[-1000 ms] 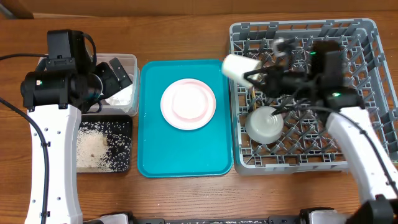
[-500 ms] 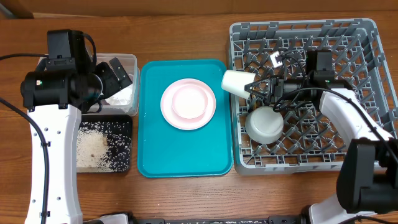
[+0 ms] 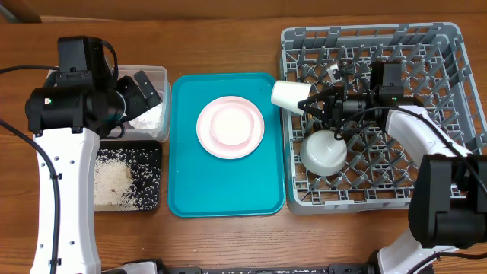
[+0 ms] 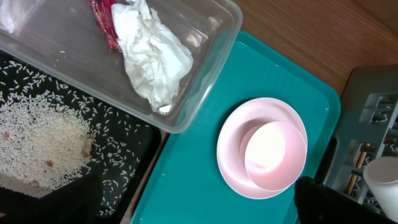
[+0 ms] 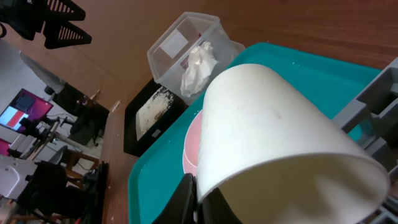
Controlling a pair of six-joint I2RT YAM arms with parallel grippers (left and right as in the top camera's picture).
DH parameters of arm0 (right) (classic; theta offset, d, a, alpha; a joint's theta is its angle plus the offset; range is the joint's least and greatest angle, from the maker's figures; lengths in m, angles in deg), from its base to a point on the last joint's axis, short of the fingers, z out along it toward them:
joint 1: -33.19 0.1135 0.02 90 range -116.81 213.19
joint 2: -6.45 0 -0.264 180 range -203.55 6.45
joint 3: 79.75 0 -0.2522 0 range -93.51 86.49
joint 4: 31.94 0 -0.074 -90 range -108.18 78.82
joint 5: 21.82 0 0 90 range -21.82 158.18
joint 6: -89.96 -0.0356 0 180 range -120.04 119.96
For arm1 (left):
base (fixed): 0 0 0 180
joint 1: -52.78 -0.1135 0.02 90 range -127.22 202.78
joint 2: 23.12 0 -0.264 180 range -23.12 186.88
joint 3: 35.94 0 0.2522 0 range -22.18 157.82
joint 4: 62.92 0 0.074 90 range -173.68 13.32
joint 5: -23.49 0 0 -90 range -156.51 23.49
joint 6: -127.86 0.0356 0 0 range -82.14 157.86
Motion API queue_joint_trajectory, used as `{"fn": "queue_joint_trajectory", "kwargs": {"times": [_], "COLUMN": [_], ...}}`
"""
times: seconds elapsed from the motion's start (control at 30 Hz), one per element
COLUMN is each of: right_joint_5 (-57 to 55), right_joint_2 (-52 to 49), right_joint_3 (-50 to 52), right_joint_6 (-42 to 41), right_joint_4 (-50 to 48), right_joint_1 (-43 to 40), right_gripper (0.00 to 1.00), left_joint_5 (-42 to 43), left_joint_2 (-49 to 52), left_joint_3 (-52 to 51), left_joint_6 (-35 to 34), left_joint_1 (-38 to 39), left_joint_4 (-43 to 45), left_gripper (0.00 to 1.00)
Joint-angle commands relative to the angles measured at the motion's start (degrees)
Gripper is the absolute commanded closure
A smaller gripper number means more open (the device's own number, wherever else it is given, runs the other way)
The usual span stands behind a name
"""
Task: Sort waste into correct bins and load items into the dishwasher
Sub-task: 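Lower the cup upside down into the rack beside the bowl, then open the right gripper and withdraw it from the cup in the rack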
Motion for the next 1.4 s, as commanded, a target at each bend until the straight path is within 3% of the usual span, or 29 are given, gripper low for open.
{"fn": "queue_joint_trajectory", "kwargs": {"times": [0.0, 0.47, 0.57, 0.87, 1.37], "right_joint_5": [0.1, -2.3, -2.8, -4.7, -10.3], "right_joint_2": [-1.1, -3.0, -3.0, -3.0, -3.0], "right_joint_3": [-0.7, -0.7, -0.7, -0.7, -0.7], "right_joint_6": [1.5, 2.6, 2.6, 2.6, 2.5], "right_joint_4": [-1.0, -1.0, -0.8, -0.7, 6.2], "right_joint_1": [-0.2, -0.3, -0.5, -0.6, -5.3], "right_gripper": [0.96, 0.96, 0.92, 0.96, 0.96], "left_joint_5": [0.2, 0.2, 0.2, 0.2, 0.2], "left_joint_2": [-0.5, -0.5, -0.5, -0.5, -0.5], "left_joint_3": [1.1, 1.1, 1.1, 1.1, 1.1], "left_joint_6": [1.1, 1.1, 1.1, 1.1, 1.1], "left_joint_1": [0.5, 0.5, 0.5, 0.5, 0.5], "left_joint_4": [0.0, 0.0, 0.0, 0.0, 0.0], "left_gripper": [0.00, 0.00, 0.00, 0.00, 0.00]}}
